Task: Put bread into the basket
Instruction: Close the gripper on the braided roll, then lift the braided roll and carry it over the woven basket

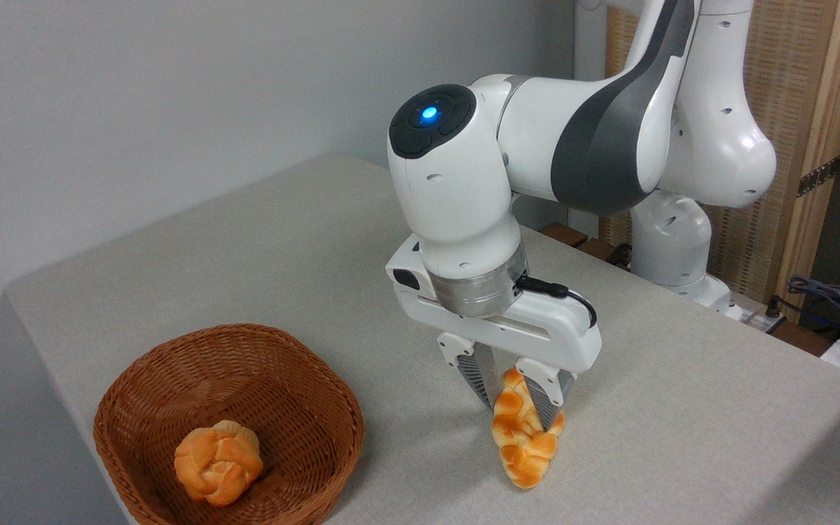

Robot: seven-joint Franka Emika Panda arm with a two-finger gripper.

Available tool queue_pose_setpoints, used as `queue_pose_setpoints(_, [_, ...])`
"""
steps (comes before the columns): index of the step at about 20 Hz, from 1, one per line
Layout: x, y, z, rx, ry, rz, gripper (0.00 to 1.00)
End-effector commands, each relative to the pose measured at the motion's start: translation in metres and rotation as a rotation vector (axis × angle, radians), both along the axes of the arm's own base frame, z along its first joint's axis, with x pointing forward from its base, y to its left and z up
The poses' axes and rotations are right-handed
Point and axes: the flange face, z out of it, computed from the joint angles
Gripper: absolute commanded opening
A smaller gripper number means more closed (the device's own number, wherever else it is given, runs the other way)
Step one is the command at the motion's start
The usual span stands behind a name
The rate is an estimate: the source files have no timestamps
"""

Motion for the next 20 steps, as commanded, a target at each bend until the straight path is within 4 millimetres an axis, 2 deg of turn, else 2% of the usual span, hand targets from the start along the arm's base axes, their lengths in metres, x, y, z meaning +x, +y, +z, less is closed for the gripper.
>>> queue_pose_setpoints(1, [-0.001, 0.005, 0.002, 0.008, -0.016, -0.023, 0.17])
queue_pose_setpoints(7, [-0.001, 0.005, 0.006, 0.008, -0.019, -0.028, 0.17])
queue_pose_setpoints(11, [0.000, 0.002, 0.018, 0.008, -0.036, -0.034, 0.18])
queue_pose_setpoints(16, [0.018, -0.002, 0.072, 0.013, -0.110, -0.039, 0.18])
queue_pose_setpoints(18, [0.025, -0.011, 0.092, 0.004, -0.138, -0.048, 0.20])
queue_pose_setpoints(20, [0.037, -0.033, 0.117, 0.003, -0.191, -0.084, 0.22])
